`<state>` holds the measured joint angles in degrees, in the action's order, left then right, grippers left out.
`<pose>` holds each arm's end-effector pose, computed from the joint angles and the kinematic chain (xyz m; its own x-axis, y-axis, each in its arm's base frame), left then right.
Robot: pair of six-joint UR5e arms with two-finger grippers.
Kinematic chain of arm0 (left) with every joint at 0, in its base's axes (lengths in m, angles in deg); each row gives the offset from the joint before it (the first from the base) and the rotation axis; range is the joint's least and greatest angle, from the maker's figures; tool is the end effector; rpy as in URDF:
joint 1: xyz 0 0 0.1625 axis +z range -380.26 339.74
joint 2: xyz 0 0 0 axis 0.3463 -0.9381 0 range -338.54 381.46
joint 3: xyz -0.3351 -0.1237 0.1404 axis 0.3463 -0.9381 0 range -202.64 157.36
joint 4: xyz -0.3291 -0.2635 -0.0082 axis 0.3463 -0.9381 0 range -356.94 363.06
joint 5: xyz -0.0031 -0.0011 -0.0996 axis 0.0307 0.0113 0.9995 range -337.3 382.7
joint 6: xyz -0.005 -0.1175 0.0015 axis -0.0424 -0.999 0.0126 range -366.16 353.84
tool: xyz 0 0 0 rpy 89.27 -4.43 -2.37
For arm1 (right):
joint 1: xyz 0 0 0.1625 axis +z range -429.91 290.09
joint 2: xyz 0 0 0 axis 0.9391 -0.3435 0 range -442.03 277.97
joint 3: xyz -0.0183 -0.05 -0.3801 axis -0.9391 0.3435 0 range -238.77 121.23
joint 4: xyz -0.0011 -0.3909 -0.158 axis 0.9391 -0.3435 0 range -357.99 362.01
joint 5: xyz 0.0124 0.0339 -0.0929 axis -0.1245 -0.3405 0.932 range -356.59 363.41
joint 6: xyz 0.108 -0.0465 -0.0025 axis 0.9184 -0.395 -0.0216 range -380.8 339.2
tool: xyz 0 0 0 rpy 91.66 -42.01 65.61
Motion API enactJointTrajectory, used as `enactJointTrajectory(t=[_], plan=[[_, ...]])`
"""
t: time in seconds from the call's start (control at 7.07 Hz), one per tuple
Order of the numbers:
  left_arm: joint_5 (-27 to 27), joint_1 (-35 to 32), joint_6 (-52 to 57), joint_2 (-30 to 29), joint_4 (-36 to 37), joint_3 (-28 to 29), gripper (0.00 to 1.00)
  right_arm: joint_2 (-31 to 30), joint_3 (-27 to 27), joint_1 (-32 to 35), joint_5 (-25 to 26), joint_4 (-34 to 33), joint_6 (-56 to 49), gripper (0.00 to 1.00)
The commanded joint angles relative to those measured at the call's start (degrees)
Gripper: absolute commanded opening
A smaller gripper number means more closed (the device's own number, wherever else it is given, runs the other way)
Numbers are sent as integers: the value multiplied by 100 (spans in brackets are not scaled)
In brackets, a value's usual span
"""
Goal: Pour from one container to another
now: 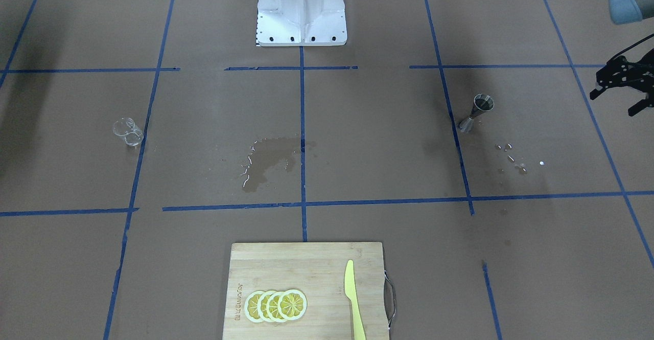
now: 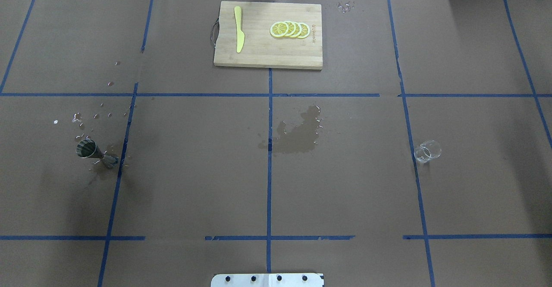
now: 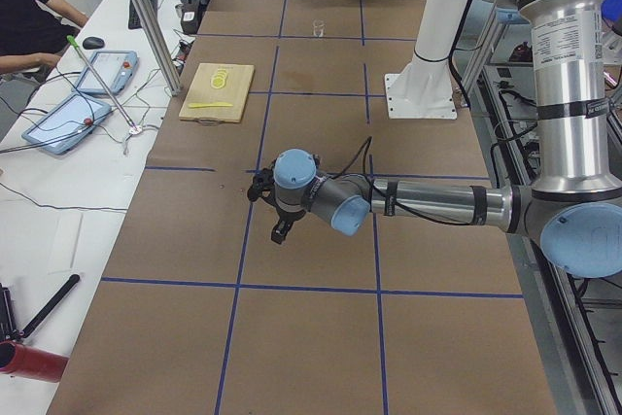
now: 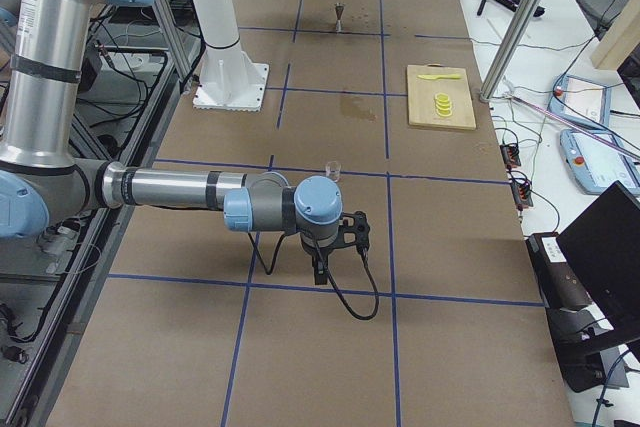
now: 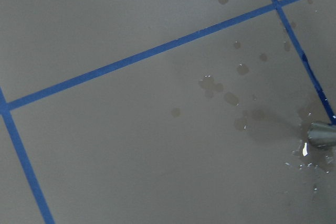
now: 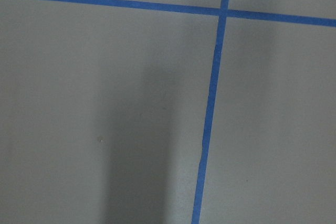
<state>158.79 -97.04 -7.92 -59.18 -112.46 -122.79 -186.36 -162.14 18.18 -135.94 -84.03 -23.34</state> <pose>0.0587 -0.4619 0.5646 0.6081 0.4424 -0.6591 -0.1866 0.8867 0.4230 0.0303 -0.4097 0.6123 0.6476 -0.1057 0.7546 0.0622 0.9944 0.0859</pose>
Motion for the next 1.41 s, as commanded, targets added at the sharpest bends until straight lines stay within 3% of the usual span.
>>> enactJointTrajectory(t=[0.0,0.28,0.57,0.85,1.27], plan=[[-250,-730,1016,-152,1130,-65,100,61,54,120,30,8,8,100],[-591,-838,1028,-452,1582,-48,100,70,89,138,48,8,-10,100],[-566,-1327,1045,-618,3080,-677,100,193,133,138,171,0,-54,100],[-540,-1304,1072,-549,3149,-594,100,342,81,86,373,-175,-63,100],[-496,-1015,1072,-443,3132,-496,100,378,80,77,251,-291,-27,100]])
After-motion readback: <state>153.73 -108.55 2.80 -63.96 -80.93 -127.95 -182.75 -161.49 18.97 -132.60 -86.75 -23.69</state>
